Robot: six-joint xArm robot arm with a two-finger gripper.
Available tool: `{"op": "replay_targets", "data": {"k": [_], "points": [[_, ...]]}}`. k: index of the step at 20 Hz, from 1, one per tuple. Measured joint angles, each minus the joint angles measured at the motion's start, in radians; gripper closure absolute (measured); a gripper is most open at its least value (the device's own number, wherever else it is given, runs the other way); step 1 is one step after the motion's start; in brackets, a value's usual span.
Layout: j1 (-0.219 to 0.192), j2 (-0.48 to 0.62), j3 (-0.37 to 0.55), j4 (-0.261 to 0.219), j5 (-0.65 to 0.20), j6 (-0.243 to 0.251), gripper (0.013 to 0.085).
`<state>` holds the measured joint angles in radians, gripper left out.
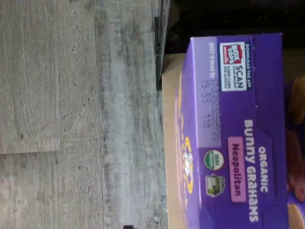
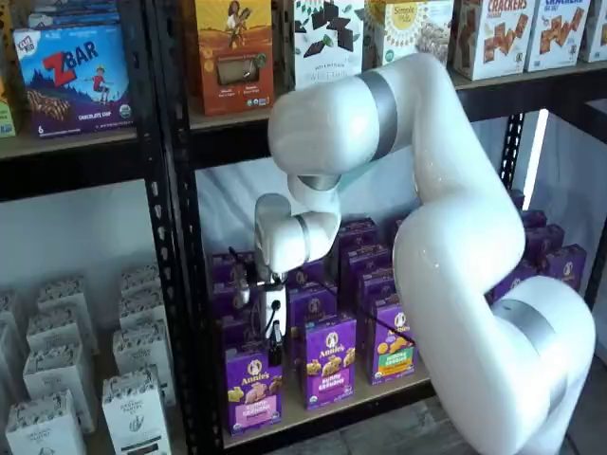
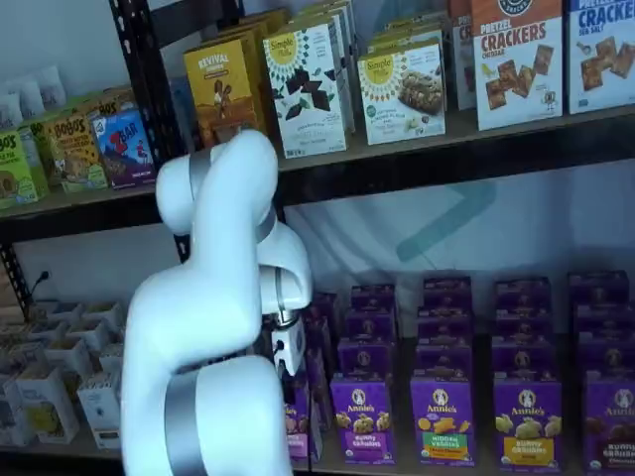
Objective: Pick up the purple box with a pink patch in the middle, on the bottom shelf, the first box from the left
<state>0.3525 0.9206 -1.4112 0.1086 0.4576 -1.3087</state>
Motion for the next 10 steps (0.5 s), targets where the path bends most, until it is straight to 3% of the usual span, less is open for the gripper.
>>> {"op": "replay_targets", "data": {"k": [10], "points": [[0.008,0.057,-0.054,-0.028,0.010,0.033,0.0130]]}}
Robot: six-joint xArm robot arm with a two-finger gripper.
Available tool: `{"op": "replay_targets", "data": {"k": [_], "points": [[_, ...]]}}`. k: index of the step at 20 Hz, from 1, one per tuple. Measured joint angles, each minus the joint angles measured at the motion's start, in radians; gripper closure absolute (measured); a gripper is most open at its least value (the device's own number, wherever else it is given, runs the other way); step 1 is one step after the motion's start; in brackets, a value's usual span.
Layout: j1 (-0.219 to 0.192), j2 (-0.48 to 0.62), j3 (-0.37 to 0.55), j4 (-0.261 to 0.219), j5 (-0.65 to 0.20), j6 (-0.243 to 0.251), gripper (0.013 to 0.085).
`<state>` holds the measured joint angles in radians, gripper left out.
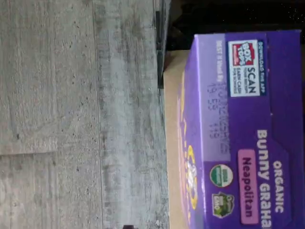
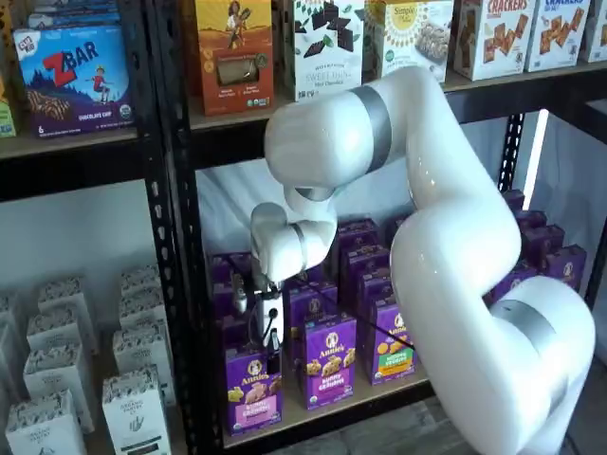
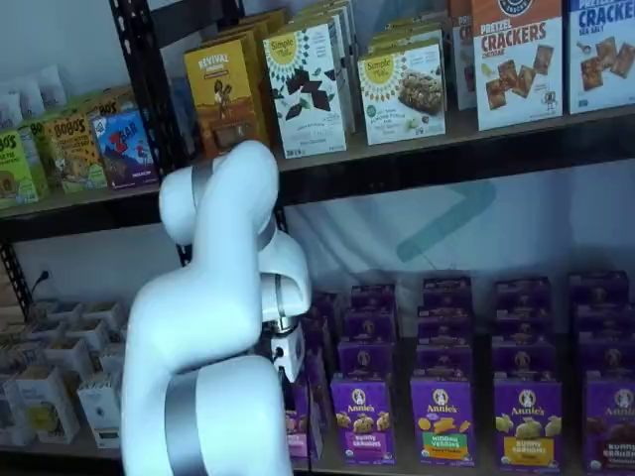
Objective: Pick up the purple box with a pink patch in the middle, on the bottom shelf, the first box from the left
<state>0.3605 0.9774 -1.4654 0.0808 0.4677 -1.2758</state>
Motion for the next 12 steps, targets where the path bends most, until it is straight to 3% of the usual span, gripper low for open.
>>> {"op": "replay_targets", "data": {"k": [12], "points": [[0.006,0.052,-0.056,-0.011,0.020,0.017,0.0130]]}}
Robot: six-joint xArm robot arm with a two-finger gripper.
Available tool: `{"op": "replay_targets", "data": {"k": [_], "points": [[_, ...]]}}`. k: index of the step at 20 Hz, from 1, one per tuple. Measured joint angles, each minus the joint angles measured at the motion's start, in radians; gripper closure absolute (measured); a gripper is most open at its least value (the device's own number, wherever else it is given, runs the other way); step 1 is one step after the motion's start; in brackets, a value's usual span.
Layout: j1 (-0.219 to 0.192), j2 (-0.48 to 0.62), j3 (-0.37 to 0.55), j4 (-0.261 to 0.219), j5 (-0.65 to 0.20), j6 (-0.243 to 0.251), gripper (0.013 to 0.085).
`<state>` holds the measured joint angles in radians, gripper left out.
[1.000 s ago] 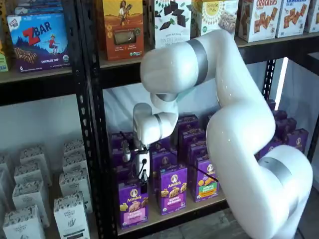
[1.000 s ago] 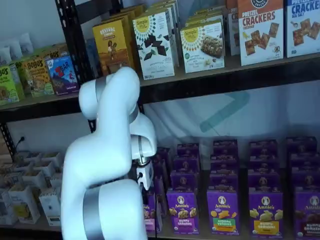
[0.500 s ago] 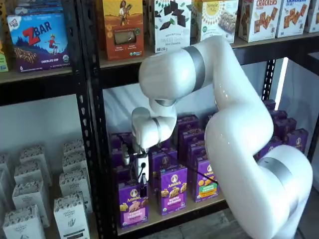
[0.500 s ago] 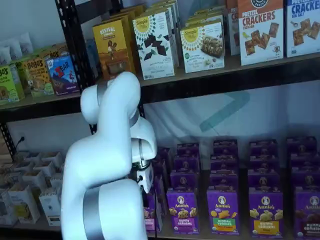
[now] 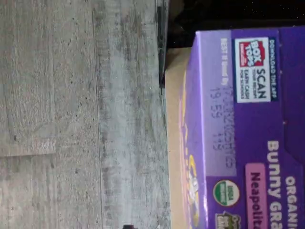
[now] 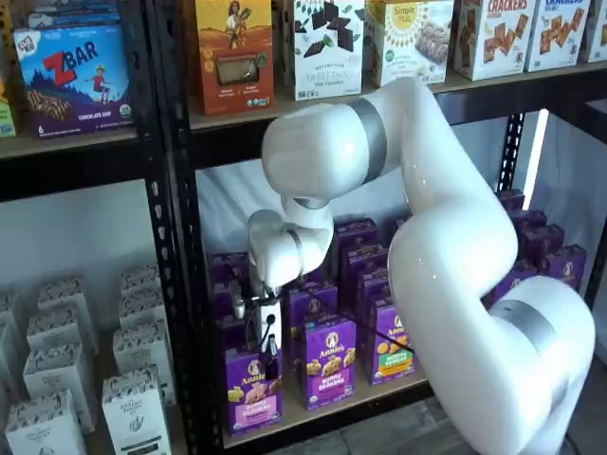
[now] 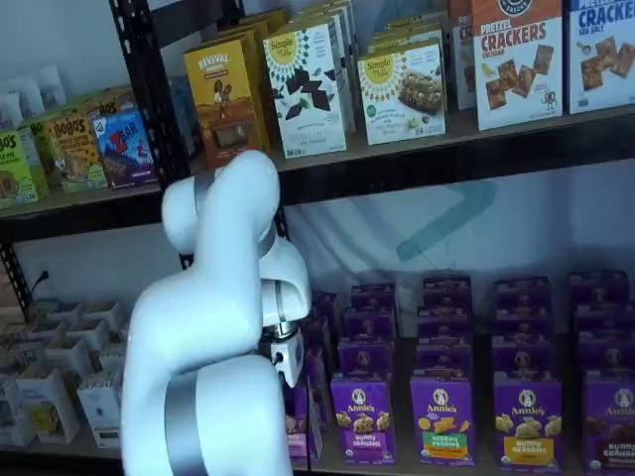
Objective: Pick up the purple box with a pink patch in the middle, on the bottom shelf, the first box from the left
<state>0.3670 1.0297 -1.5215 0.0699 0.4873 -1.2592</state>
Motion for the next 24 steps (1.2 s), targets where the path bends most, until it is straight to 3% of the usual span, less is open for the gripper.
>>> {"op": "replay_targets", "data": {"k": [7,15,24], "points": [[-0.001,0.007,-0.010,0.003,0.016,-0.004,0.0130],[-0.002,0.011,-0.013,0.016,0.016,-0.016,0.0330],[0.000,0.016,-0.018,0.015,0.015,-0.013,0.0330]]}}
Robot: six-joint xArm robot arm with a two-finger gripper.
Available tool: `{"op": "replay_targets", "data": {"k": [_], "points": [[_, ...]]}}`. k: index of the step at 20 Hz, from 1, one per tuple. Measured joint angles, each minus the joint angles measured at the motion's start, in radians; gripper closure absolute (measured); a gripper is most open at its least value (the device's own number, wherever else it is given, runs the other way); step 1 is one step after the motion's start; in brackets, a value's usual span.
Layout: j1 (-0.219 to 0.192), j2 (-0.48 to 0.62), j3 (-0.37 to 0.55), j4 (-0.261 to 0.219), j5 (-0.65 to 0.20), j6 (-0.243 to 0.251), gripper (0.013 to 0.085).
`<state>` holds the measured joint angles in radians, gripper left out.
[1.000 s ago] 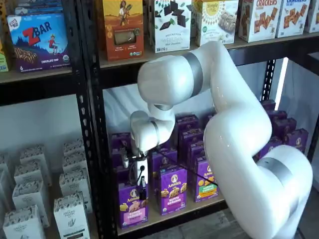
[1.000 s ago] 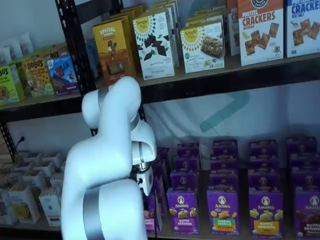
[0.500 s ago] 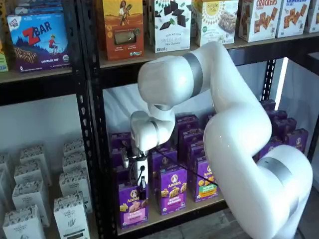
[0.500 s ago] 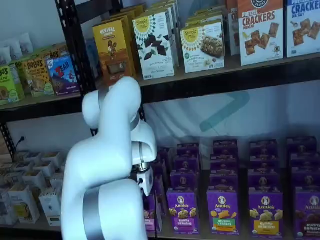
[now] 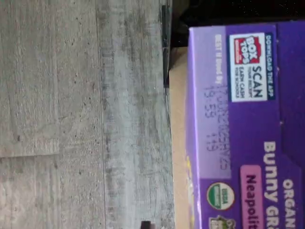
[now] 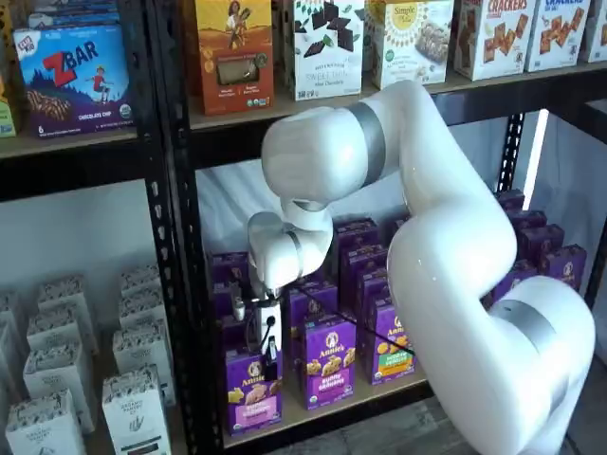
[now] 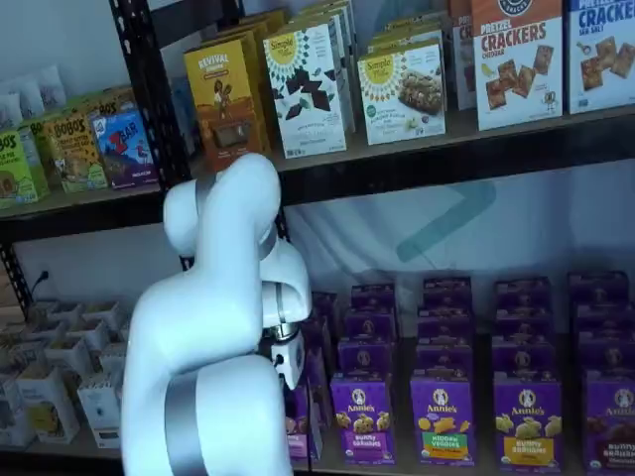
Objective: Pick up the purple box with a pink patch in the middle, on the bottom shelf, the first box from the left
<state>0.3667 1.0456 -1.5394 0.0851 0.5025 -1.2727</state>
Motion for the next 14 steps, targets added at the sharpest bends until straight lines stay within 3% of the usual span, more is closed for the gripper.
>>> {"op": "replay_targets", "data": {"k": [11,13,14], "points": [[0.006,0.015,-0.022,-0.003,0.010,0.009,0.0330],[0.007,0.018,-0.026,-0.003,0.015,0.010,0.0410],[0.007,0.018,-0.028,-0.003,0.017,0.010,0.0410]]}}
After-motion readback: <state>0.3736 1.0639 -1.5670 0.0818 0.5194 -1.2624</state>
